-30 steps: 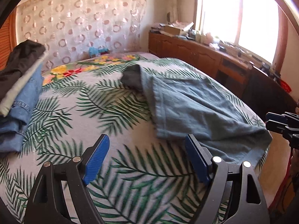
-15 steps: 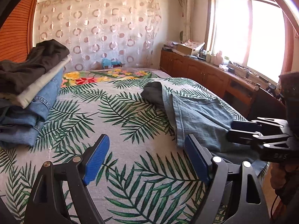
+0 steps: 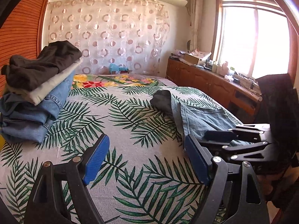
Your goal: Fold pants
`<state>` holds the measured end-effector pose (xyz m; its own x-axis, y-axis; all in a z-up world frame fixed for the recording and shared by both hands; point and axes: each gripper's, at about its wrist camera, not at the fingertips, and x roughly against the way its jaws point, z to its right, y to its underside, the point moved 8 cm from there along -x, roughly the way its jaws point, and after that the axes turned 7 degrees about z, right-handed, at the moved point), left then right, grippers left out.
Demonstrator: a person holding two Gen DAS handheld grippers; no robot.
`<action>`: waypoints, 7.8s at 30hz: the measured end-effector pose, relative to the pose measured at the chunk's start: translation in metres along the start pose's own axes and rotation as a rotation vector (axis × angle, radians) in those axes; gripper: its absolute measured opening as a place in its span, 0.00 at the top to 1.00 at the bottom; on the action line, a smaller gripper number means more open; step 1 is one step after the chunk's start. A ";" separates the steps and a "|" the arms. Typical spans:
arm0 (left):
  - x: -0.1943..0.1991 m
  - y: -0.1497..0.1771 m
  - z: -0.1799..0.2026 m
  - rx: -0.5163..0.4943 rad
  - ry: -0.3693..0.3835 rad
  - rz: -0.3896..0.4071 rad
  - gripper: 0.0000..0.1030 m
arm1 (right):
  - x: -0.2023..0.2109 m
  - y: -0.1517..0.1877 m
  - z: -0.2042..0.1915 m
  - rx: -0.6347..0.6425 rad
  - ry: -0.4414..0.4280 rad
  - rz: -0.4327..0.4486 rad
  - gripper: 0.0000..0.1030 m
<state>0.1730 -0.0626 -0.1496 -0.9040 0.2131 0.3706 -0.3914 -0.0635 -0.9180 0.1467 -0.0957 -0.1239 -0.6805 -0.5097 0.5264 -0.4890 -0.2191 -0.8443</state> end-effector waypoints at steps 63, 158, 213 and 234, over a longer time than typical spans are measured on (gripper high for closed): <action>-0.012 0.008 -0.008 0.030 -0.019 -0.077 0.19 | -0.002 -0.037 0.158 -0.178 0.333 -0.024 0.89; 0.018 0.069 0.109 -0.115 0.347 -0.333 0.73 | 0.116 0.090 0.059 -0.118 0.291 -0.009 0.54; 0.070 -0.032 0.087 -0.115 0.339 -0.076 0.87 | 0.133 0.031 0.031 -0.107 0.092 0.184 0.85; 0.142 -0.186 0.060 -0.258 0.227 0.255 0.87 | 0.213 -0.091 -0.024 0.103 0.044 0.466 0.85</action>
<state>0.1067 -0.0788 0.0822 -0.8940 0.4336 0.1129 -0.0777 0.0981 -0.9921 0.0334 -0.1637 0.0675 -0.8383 -0.5375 0.0916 -0.0717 -0.0580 -0.9957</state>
